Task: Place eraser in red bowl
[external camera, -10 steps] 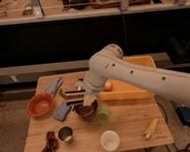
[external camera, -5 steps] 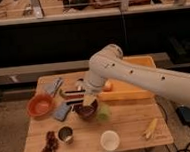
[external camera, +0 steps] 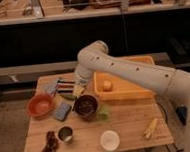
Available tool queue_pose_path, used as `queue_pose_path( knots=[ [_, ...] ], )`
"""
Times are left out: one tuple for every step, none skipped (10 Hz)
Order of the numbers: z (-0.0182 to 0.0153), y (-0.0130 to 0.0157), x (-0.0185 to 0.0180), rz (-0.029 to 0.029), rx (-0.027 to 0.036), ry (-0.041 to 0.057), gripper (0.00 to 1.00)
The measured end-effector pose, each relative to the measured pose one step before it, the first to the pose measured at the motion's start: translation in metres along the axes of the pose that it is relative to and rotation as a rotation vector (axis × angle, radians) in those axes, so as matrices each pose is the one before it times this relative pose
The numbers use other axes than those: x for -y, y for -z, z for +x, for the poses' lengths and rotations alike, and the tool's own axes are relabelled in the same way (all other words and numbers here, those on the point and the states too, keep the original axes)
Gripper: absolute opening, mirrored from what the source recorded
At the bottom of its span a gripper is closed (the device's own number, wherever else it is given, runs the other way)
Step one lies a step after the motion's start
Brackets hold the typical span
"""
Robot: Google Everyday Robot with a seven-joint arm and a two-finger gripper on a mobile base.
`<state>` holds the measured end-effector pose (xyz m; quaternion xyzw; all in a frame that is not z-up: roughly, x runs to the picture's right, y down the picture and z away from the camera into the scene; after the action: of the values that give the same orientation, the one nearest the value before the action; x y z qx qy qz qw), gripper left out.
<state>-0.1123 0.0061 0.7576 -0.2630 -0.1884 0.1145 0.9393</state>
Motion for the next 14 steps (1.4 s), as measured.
queue_pose_path(
  knots=[
    [-0.01593,-0.01466,0.01480,0.00476,0.01079,-0.00475,0.01],
    [-0.01432,-0.01973,0.01709,0.00100,0.01841,-0.00038,0.01],
    [-0.00870,-0.01541,0.01118,-0.00370,0.01418,0.00555,0.01],
    [-0.00701,-0.01206,0.00612,-0.00636,0.00856,0.00504,0.01],
    [-0.01478,-0.01618,0.00239,-0.01453,0.00874,0.01706,0.01],
    [-0.01523,-0.01867,0.00055,-0.02447,0.01104,0.02087,0.01],
    [-0.00606,-0.00959,0.00031,-0.01881,0.00623,0.01515,0.01],
    [-0.00969,-0.00964,-0.00038,-0.02561,0.01028,0.02711,0.01],
    [-0.00762,-0.00838,-0.00164,-0.02103,0.00584,0.02148,0.01],
    [-0.00846,-0.00935,-0.00306,-0.02516,0.00651,0.02105,0.01],
    [-0.00086,-0.00807,-0.00138,-0.01842,0.00272,0.00762,0.01],
    [-0.00203,-0.01143,-0.00258,-0.02323,0.00026,0.01229,0.01],
    [-0.00349,-0.00560,-0.00336,-0.01403,-0.00694,0.01422,0.01],
    [-0.00423,-0.00483,-0.00333,-0.01033,-0.00885,0.01326,0.01]
  ],
)
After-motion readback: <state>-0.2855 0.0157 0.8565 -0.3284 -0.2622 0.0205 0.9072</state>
